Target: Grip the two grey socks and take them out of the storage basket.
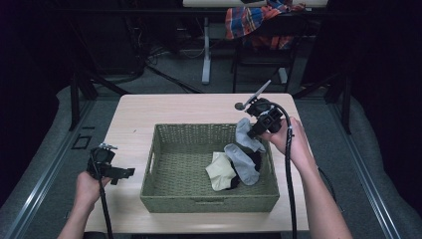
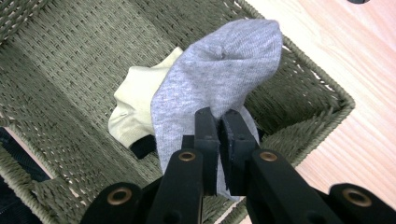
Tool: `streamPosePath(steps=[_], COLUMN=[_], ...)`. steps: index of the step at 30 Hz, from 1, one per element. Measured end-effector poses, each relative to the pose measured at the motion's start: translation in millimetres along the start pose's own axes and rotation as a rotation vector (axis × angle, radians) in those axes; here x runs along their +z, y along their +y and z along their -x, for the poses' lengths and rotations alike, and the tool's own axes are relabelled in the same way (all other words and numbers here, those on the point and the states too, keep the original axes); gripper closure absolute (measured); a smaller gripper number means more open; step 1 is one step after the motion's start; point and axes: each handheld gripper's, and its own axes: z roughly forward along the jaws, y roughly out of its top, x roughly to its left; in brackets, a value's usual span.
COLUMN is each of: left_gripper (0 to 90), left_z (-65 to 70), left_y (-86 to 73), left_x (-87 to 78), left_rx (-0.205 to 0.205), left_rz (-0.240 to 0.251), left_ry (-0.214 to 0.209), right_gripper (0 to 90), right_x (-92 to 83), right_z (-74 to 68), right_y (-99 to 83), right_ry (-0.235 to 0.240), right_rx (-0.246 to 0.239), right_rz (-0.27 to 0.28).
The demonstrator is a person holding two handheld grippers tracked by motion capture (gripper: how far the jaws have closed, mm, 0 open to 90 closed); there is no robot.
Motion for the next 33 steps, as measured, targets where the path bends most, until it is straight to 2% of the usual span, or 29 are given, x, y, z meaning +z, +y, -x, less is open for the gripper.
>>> streamPosePath(steps=[7,20,29,33], left_gripper=[0.2,0.2,0.2,0.2], left_z=[1.0,1.0,1.7,2.4], left_y=[0.7,0.0,0.1,0.0], left_x=[0.2,-0.6,0.4,0.3], left_rx=[0.005,0.001,0.003,0.003], left_rz=[-0.001,0.002,0.001,0.003], left_ry=[-0.002,0.0,0.003,0.004], right_gripper=[86.5,86.6,86.6,86.6], right_x=[-7.7,-29.7,-42.0,-46.9], right_z=[-1.7,6.7,24.4,35.7], right_y=[-0.8,-10.3,-27.5,-39.9], right_ry=[0.005,-0.006,-0.041,-0.061], right_rx=[-0.001,0.026,0.073,0.113], right_rz=[0.028,0.062,0.066,0.069])
